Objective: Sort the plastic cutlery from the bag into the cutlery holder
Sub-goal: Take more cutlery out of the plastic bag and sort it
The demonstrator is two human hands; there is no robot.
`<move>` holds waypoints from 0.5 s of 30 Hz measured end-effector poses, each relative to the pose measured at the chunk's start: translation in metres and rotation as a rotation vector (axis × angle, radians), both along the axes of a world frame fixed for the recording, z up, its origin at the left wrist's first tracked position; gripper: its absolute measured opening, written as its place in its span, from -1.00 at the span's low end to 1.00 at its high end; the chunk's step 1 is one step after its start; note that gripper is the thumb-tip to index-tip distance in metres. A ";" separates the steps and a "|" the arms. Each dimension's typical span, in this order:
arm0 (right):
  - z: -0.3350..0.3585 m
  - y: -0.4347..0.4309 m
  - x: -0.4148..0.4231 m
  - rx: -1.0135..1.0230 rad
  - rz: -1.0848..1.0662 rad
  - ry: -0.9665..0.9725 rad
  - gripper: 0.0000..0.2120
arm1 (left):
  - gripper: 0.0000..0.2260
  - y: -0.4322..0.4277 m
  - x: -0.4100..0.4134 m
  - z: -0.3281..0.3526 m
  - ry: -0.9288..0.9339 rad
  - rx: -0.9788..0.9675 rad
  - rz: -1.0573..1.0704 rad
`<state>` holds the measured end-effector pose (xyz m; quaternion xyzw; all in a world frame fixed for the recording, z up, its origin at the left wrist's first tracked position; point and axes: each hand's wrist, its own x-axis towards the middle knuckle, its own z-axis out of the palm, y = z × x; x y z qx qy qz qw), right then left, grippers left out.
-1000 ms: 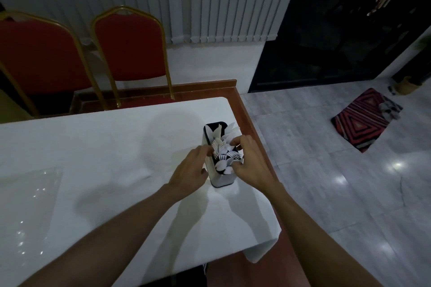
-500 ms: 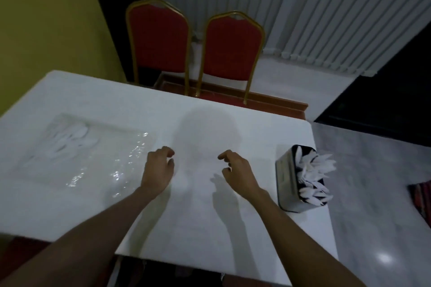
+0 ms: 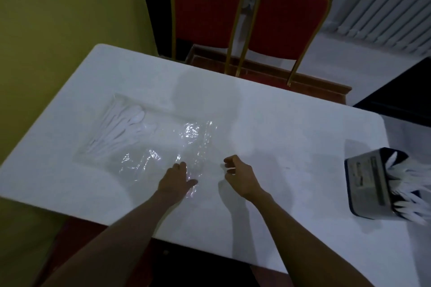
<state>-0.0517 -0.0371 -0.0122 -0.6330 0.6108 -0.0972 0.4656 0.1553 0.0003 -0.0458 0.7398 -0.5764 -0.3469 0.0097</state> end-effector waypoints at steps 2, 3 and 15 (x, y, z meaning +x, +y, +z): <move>-0.004 0.002 0.006 0.035 -0.026 -0.004 -0.67 | -0.63 -0.003 0.001 -0.001 -0.042 0.001 -0.064; -0.007 0.002 0.010 0.054 -0.037 -0.005 -0.67 | -0.65 -0.005 0.001 -0.003 -0.068 -0.002 -0.085; -0.013 -0.012 0.024 0.122 -0.151 0.005 -0.75 | -0.80 -0.008 -0.005 -0.003 -0.077 -0.068 -0.180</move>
